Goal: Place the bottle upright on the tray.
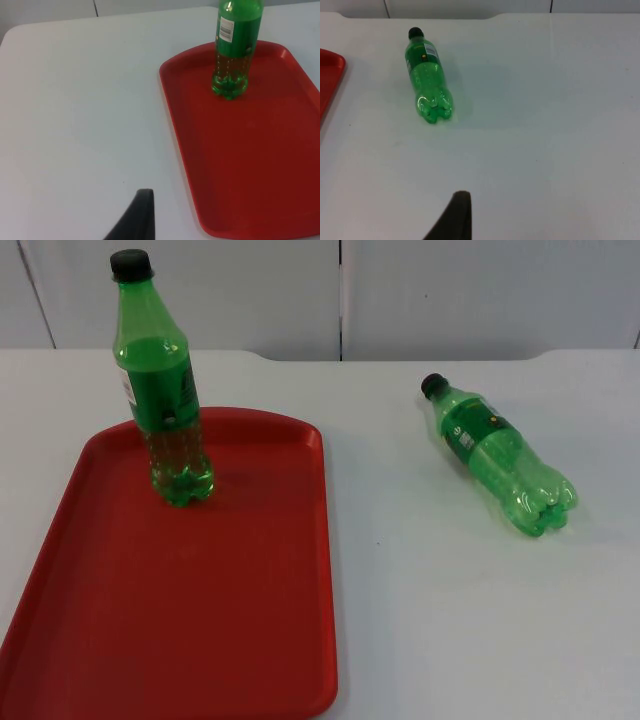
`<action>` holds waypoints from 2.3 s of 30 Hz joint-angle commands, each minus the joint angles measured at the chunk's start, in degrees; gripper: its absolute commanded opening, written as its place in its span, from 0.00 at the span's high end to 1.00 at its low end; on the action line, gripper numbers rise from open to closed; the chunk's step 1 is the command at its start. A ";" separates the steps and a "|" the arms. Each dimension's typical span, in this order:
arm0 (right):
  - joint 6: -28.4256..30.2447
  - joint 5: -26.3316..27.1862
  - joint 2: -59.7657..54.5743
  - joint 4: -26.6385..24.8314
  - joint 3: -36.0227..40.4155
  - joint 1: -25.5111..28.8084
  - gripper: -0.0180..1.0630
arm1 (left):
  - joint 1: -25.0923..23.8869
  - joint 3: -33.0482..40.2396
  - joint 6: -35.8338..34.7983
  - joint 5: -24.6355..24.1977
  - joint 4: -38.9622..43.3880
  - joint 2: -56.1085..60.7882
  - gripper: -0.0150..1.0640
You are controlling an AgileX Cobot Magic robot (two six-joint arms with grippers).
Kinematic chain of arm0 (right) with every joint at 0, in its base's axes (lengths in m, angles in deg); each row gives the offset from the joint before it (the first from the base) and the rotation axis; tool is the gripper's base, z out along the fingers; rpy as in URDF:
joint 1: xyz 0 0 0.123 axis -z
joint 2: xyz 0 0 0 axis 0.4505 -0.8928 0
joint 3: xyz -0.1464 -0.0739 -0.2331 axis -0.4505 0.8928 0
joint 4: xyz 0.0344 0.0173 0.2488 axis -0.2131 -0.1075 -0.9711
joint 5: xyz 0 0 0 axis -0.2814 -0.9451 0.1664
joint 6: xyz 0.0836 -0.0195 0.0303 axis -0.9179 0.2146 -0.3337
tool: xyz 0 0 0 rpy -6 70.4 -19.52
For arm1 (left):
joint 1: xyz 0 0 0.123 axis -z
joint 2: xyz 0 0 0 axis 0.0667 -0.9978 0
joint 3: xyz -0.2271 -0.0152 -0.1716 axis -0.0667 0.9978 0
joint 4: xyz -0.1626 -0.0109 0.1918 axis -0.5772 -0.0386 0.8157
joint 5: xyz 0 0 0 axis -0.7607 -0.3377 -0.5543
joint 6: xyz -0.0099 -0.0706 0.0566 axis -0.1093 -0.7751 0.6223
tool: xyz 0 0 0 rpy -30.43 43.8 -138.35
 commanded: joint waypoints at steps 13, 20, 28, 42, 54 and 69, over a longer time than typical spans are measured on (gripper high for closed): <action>0.04 0.82 0.22 -0.10 -0.32 0.49 0.10 | -0.14 0.21 -0.01 0.09 -0.45 0.28 0.01; 0.04 3.51 -5.47 -1.63 -3.33 0.49 0.10 | -0.14 0.21 -0.01 0.09 -0.45 0.28 0.01; 0.26 7.11 -21.12 -2.69 -7.42 0.49 0.10 | -0.14 0.21 -0.01 0.09 -0.45 0.28 0.01; 6.35 11.58 -53.73 -4.62 -19.06 0.28 0.11 | -0.14 0.21 -0.01 0.09 -0.45 0.28 0.01; 9.03 11.81 -82.34 -8.53 -36.16 -1.22 0.11 | -0.14 0.21 -0.01 0.09 -0.45 0.28 0.01; 9.50 2.80 -111.40 -8.53 -65.33 -10.60 0.11 | -0.14 0.21 -0.01 0.09 -0.45 0.28 0.01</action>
